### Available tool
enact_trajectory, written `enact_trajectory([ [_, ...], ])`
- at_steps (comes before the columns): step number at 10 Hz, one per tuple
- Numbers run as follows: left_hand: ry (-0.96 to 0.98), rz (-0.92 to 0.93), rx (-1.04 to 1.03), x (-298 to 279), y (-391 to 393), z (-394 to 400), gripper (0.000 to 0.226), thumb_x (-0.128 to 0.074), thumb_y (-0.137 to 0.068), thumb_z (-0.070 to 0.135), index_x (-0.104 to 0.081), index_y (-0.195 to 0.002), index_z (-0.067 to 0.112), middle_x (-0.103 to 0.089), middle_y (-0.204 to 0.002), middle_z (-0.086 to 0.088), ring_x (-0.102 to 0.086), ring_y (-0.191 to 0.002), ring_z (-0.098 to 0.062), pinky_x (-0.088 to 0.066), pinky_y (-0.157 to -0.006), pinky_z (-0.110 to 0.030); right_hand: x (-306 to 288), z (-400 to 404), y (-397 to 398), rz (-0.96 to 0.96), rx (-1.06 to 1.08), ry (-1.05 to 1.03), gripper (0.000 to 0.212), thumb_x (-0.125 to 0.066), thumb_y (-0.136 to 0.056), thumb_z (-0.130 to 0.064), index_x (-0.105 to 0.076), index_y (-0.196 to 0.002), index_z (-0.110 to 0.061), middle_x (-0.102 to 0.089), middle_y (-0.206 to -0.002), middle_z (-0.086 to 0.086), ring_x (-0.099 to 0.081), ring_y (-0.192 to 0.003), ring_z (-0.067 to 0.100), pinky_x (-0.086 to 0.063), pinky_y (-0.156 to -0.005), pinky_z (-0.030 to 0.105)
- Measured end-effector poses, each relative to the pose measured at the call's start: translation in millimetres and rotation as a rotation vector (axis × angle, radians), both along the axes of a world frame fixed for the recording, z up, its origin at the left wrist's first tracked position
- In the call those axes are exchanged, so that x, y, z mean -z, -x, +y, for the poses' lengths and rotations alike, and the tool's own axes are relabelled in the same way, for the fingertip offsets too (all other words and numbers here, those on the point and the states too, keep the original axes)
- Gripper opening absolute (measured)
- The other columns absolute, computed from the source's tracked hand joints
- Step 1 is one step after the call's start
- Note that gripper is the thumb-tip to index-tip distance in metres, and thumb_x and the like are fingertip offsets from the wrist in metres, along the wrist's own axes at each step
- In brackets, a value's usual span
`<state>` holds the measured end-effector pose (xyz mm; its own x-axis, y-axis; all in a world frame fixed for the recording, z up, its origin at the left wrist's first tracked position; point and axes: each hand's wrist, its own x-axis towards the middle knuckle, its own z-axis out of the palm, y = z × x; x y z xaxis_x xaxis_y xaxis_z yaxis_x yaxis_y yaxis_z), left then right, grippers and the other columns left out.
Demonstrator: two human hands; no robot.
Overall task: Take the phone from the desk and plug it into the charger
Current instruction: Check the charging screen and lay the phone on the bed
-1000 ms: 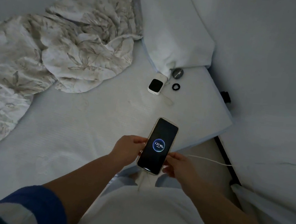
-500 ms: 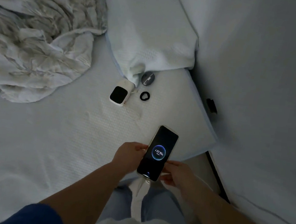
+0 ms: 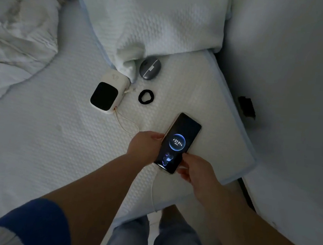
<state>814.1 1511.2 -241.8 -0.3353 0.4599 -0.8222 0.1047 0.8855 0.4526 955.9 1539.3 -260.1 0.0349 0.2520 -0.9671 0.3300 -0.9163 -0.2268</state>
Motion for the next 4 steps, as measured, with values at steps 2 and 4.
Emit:
enact_trajectory([
  [2,0.051,-0.131,-0.227,-6.7,0.5,-1.2,0.025,-0.051,-0.076,0.006,-0.068,-0.094,0.012,-0.059,-0.082,0.000,-0.053,-0.068,-0.008,-0.040,-0.053,-0.016,1.0,2.8,2.1,-0.010,0.057,-0.046,0.029,-0.058,-0.085,-0.016,-0.057,-0.056,-0.014,-0.060,-0.054,0.003,-0.052,-0.052,0.016,-0.044,-0.057,0.028],
  [4,0.104,-0.144,-0.147,-40.4,11.6,-18.1,0.048,-0.056,-0.081,0.018,-0.050,-0.128,0.014,-0.052,-0.134,-0.011,-0.050,-0.117,-0.023,-0.040,-0.099,-0.036,-30.4,2.2,-3.3,-0.042,-0.212,-0.012,0.025,-0.057,-0.086,-0.015,-0.051,-0.061,-0.017,-0.056,-0.067,0.001,-0.055,-0.055,0.013,-0.042,-0.053,0.024],
])
